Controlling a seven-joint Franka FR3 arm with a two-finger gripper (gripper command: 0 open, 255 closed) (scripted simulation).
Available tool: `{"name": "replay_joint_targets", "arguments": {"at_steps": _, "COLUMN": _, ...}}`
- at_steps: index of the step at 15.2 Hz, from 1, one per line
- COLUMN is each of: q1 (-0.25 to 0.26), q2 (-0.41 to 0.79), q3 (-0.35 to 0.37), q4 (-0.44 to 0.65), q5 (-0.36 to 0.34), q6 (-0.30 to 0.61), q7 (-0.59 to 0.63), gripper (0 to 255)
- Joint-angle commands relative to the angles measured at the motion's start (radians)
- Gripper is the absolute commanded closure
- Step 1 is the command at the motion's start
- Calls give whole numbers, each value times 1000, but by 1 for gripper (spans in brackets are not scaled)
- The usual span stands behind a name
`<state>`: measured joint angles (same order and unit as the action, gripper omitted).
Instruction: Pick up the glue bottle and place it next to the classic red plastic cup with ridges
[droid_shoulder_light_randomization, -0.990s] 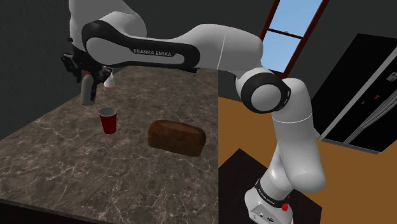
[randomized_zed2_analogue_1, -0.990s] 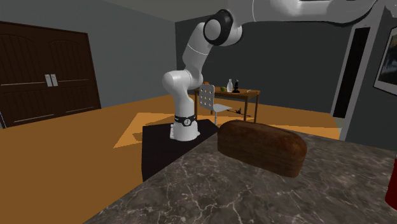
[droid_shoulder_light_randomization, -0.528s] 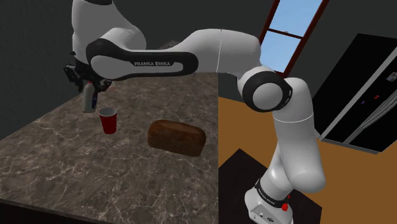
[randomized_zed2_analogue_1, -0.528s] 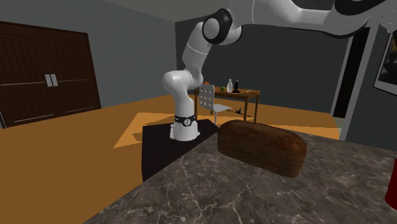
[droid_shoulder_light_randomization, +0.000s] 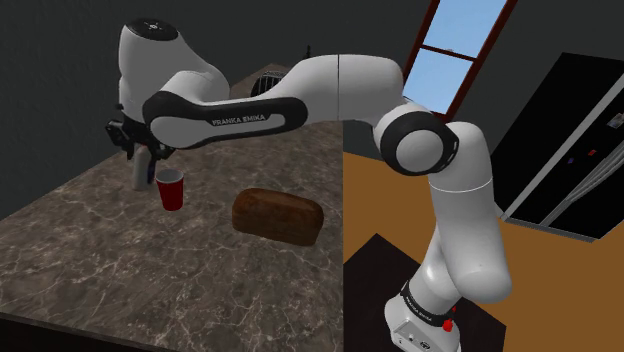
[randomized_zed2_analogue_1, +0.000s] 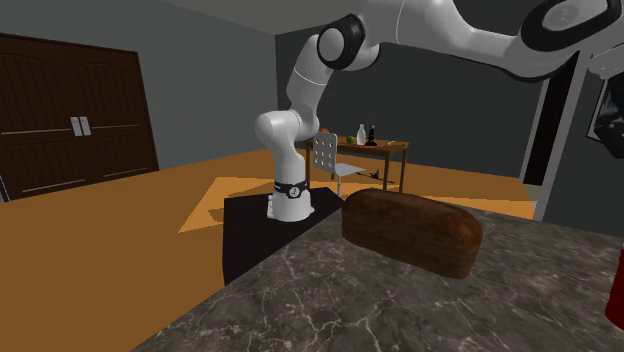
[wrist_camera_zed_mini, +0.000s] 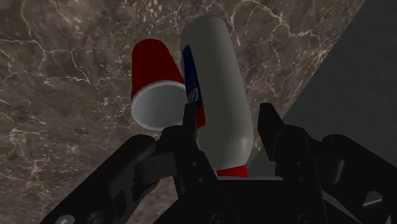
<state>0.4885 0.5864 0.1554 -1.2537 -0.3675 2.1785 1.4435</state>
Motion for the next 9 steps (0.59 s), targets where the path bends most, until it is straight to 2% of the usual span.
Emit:
{"name": "replay_joint_targets", "arguments": {"at_steps": 1, "q1": 0, "q2": 3, "q3": -2, "q4": -22, "q5": -5, "q6": 26, "q7": 9, "gripper": 255}}
{"name": "replay_joint_targets", "arguments": {"at_steps": 9, "q1": 1, "q2": 26, "q3": -13, "q4": -92, "q5": -25, "q6": 115, "q7": 40, "gripper": 255}}
